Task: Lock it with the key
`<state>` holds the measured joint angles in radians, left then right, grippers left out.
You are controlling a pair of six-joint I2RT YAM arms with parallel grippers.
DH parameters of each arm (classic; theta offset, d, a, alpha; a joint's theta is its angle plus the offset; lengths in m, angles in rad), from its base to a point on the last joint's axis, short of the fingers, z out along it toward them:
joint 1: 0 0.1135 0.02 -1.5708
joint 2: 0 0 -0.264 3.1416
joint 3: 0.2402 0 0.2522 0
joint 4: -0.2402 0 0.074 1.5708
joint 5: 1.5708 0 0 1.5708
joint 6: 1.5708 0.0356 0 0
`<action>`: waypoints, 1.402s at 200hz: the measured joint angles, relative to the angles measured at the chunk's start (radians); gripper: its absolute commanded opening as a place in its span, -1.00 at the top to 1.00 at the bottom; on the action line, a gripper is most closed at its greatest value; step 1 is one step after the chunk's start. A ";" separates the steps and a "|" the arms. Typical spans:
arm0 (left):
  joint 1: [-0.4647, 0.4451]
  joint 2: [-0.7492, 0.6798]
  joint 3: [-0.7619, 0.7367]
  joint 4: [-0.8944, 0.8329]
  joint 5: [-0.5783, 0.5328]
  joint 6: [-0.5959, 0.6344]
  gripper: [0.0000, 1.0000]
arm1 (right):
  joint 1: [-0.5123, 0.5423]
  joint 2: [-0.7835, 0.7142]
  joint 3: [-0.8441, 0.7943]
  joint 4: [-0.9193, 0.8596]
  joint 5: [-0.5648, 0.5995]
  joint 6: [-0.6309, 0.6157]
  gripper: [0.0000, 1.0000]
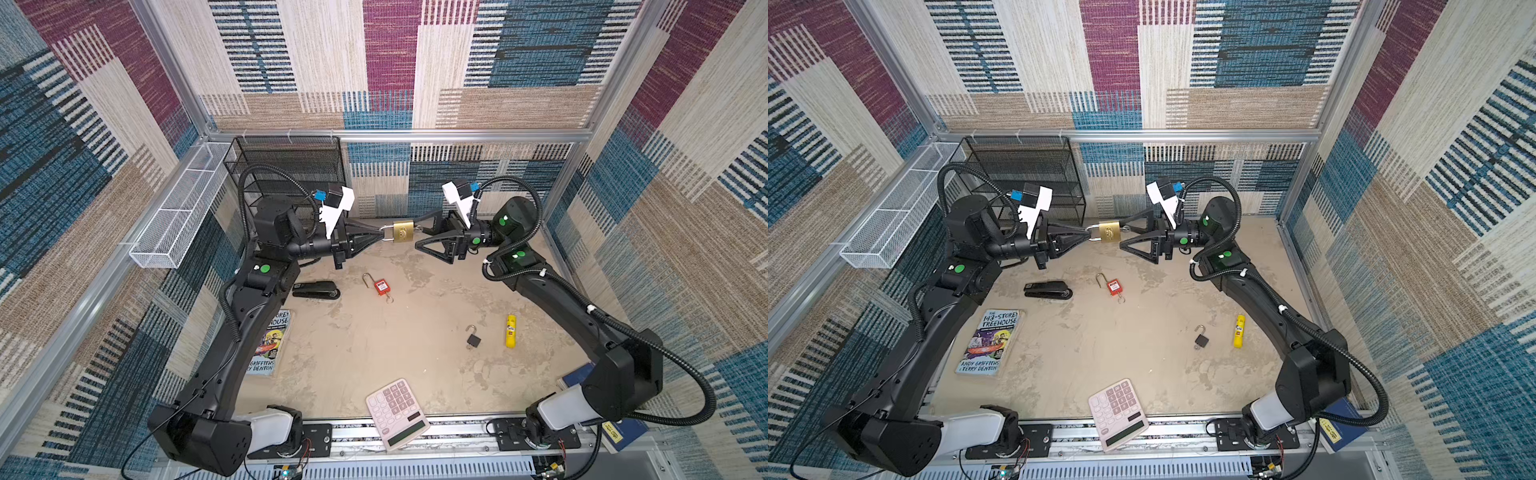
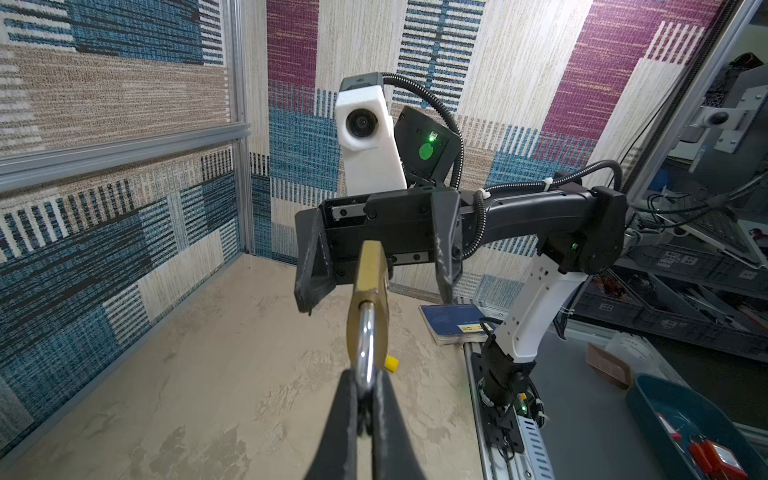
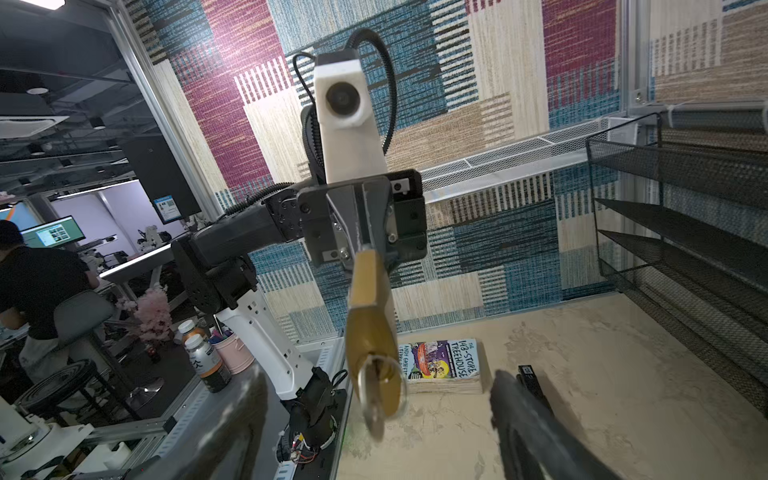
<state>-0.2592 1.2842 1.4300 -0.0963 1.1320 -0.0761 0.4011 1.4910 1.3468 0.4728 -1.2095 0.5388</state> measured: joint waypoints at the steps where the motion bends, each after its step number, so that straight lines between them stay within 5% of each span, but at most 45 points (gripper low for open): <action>1: 0.000 0.000 0.001 0.000 0.000 0.000 1.00 | -0.001 -0.001 0.000 -0.002 0.000 -0.001 -0.70; 68: 0.004 -0.002 0.019 -0.059 0.004 0.031 1.00 | -0.041 -0.033 0.021 -0.138 -0.002 -0.126 -0.53; 144: 0.008 0.000 0.022 -0.087 0.021 0.043 1.00 | -0.040 0.011 0.077 -0.171 -0.043 -0.157 0.32; 195: 0.009 0.011 0.022 -0.086 0.026 0.043 1.00 | -0.015 0.018 0.078 -0.172 -0.049 -0.149 0.47; 231: 0.011 0.013 0.022 -0.087 0.024 0.042 1.00 | -0.003 0.037 0.097 -0.179 -0.063 -0.145 1.00; 280: 0.013 0.013 0.022 -0.094 0.024 0.043 1.00 | -0.002 0.040 0.099 -0.186 -0.066 -0.143 1.00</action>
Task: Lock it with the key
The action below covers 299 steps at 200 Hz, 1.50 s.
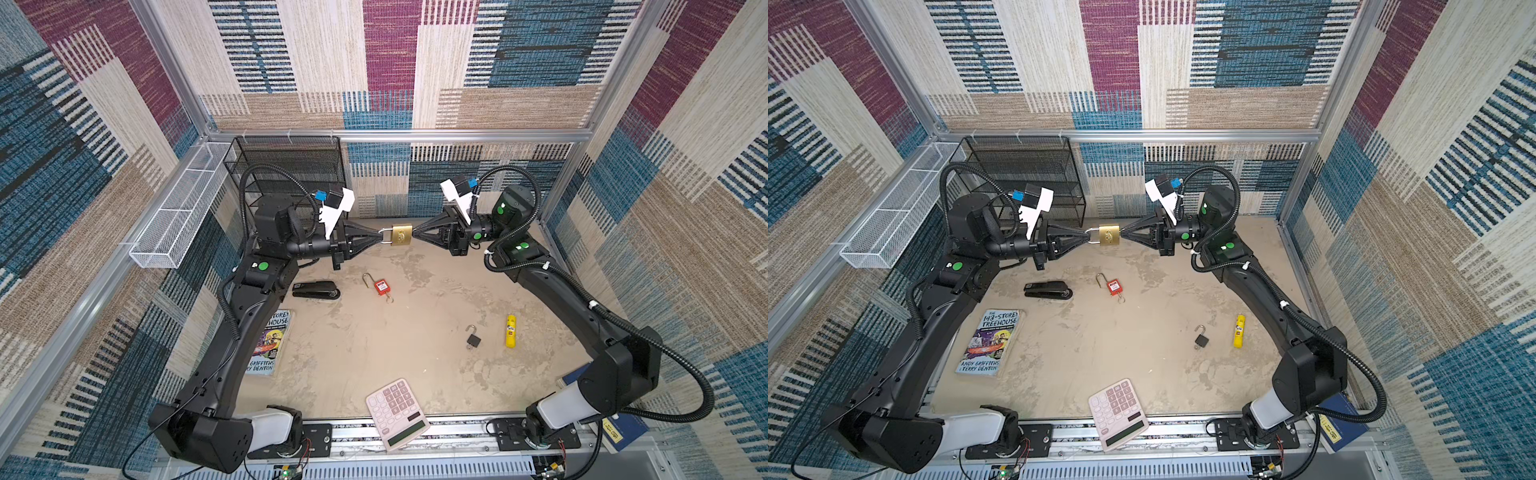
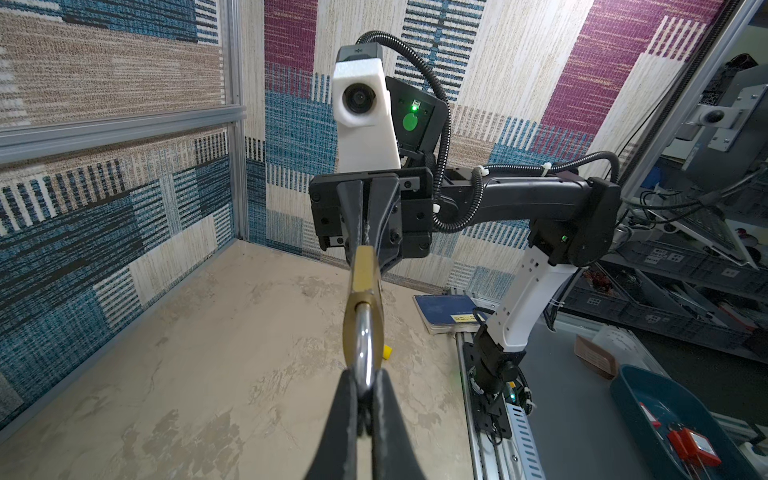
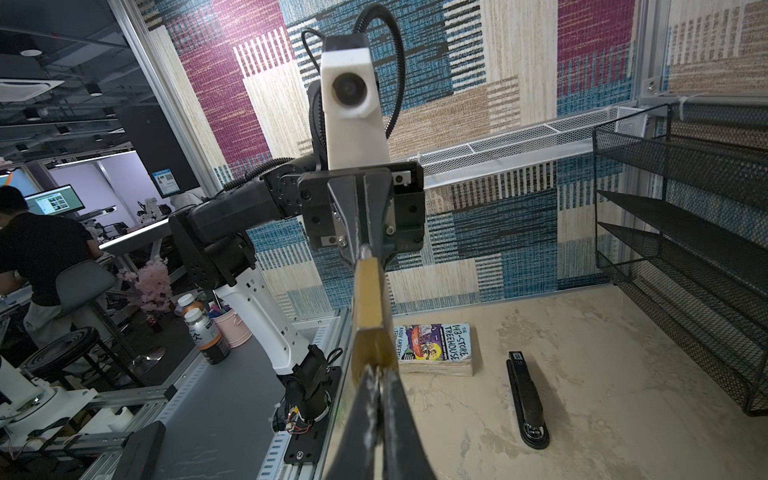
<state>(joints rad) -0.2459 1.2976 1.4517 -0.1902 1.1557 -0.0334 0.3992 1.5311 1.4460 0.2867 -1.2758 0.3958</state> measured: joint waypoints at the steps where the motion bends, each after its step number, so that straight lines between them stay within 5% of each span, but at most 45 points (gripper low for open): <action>1: 0.001 0.000 0.000 0.000 0.000 0.000 1.00 | 0.000 0.000 0.000 0.000 0.000 0.000 1.00; 110: 0.063 0.011 0.000 -0.056 0.035 0.027 1.00 | -0.065 -0.051 -0.049 -0.082 0.030 -0.118 1.00; 153: 0.068 0.068 0.056 -0.263 0.015 0.175 1.00 | -0.170 -0.108 -0.157 -0.073 0.065 -0.119 1.00; 213: -0.045 0.307 0.231 -0.892 -0.337 0.609 1.00 | -0.198 -0.190 -0.401 0.039 0.358 -0.057 1.00; 299: -0.185 0.584 0.307 -1.230 -0.721 0.790 1.00 | -0.203 -0.219 -0.501 0.043 0.529 -0.031 1.00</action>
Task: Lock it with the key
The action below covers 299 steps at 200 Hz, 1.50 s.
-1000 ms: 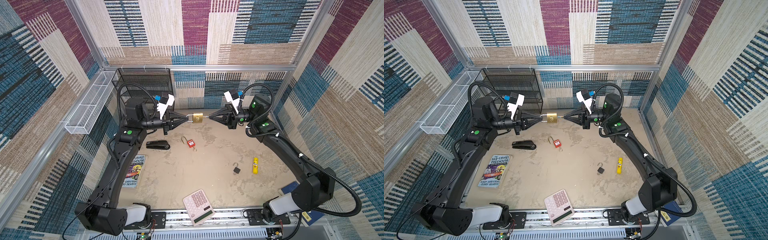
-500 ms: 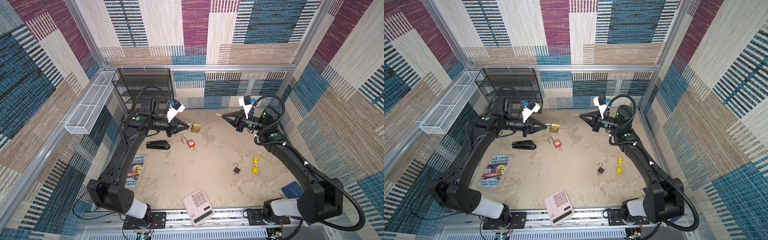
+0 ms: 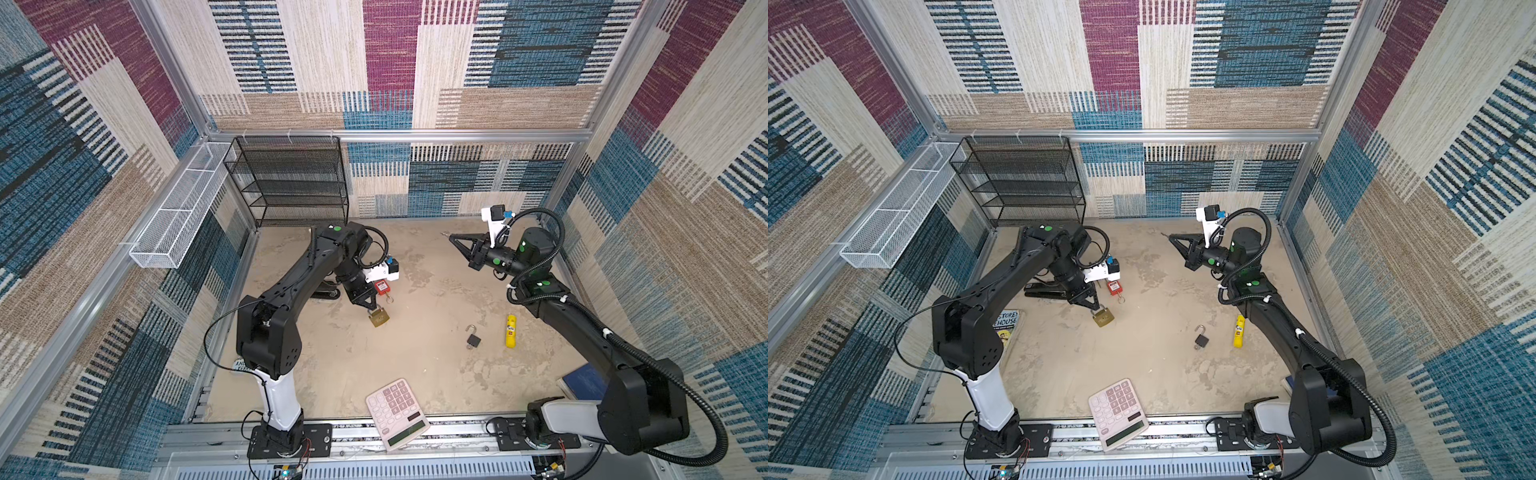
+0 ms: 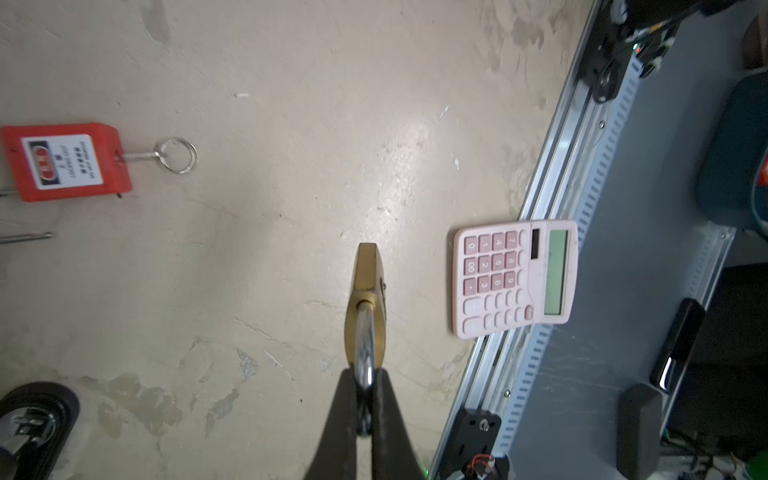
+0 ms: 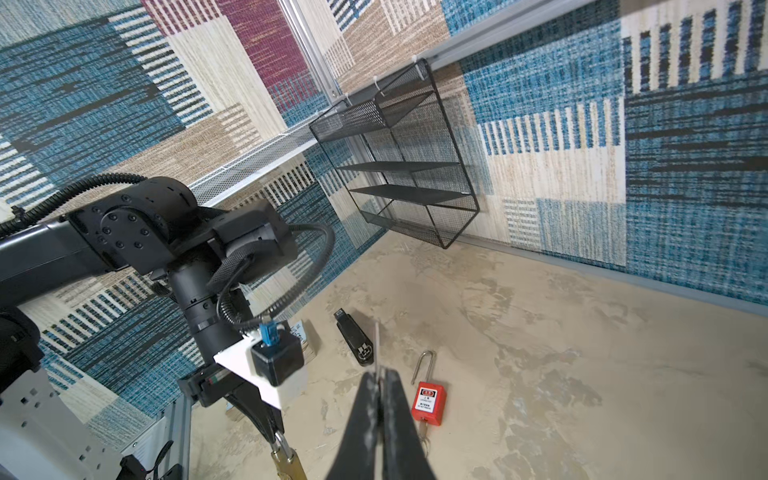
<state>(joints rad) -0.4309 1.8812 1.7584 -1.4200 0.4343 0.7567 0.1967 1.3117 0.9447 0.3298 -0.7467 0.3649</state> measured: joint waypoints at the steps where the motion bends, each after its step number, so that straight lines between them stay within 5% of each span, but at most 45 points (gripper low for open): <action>1: -0.001 0.002 0.000 -0.002 -0.002 0.001 1.00 | 0.000 0.000 -0.001 0.000 0.000 0.000 1.00; 94: -0.066 0.174 0.073 -0.083 -0.169 0.119 1.00 | -0.014 -0.001 -0.010 -0.032 0.035 -0.031 1.00; 299: -0.137 0.399 0.206 -0.095 -0.177 0.216 1.00 | -0.021 0.009 -0.016 -0.065 0.013 -0.078 1.00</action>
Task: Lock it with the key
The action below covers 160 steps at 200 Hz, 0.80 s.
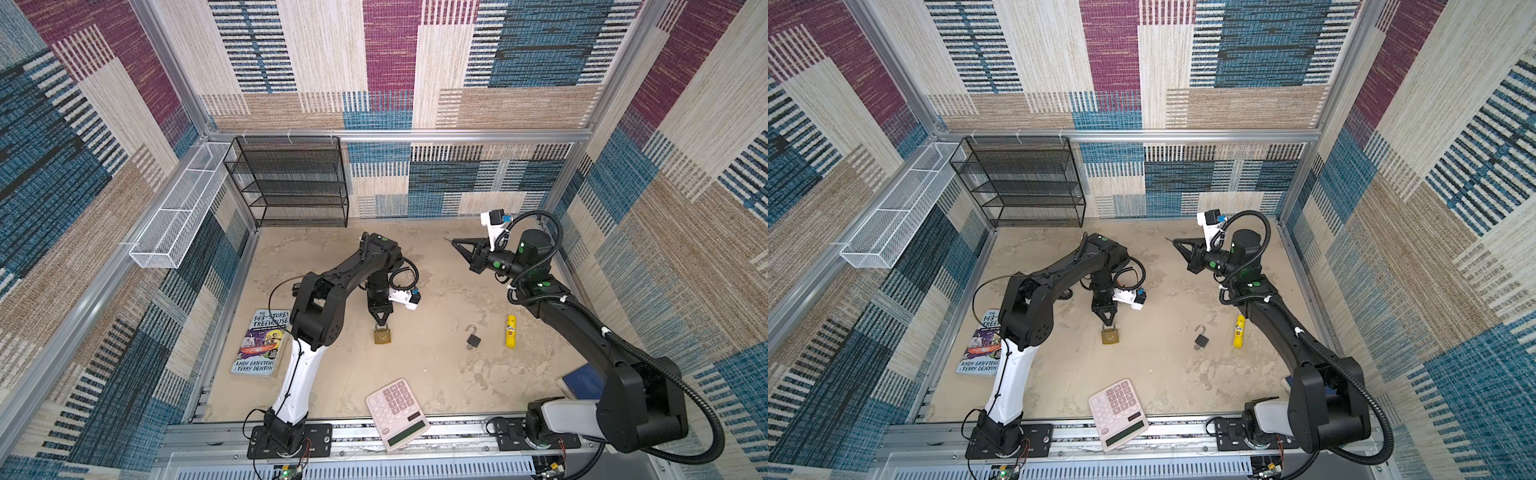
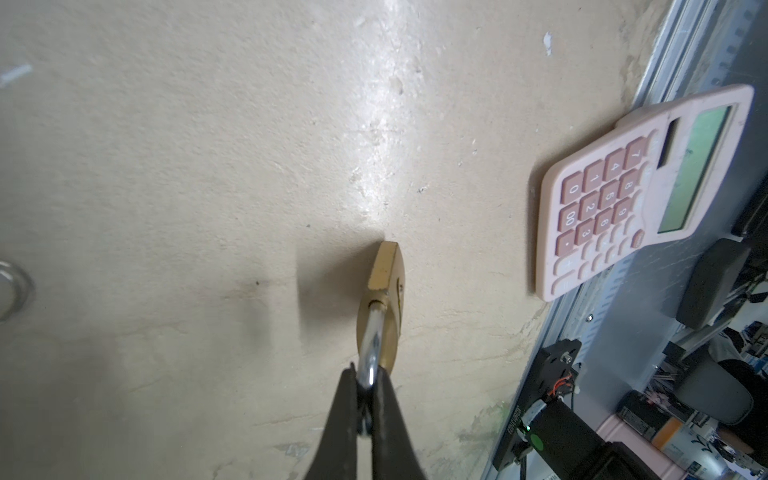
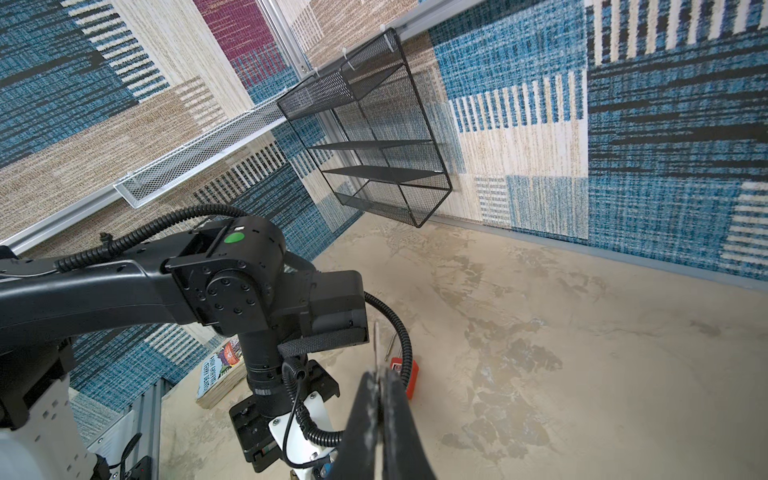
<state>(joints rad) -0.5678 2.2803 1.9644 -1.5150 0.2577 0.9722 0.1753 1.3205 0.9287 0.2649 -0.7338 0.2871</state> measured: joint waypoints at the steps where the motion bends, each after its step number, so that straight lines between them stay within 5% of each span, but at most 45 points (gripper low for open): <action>1: 0.000 0.001 0.000 0.000 0.000 0.000 1.00 | 0.000 0.000 0.000 0.000 0.000 0.000 1.00; 160: -0.004 0.064 0.014 0.103 -0.026 0.026 0.50 | -0.003 0.002 0.001 -0.029 -0.019 -0.027 1.00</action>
<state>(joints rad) -0.5716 2.3440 1.9789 -1.4124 0.2314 0.9977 0.1726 1.3224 0.9298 0.2356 -0.7525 0.2604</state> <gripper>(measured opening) 0.245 0.063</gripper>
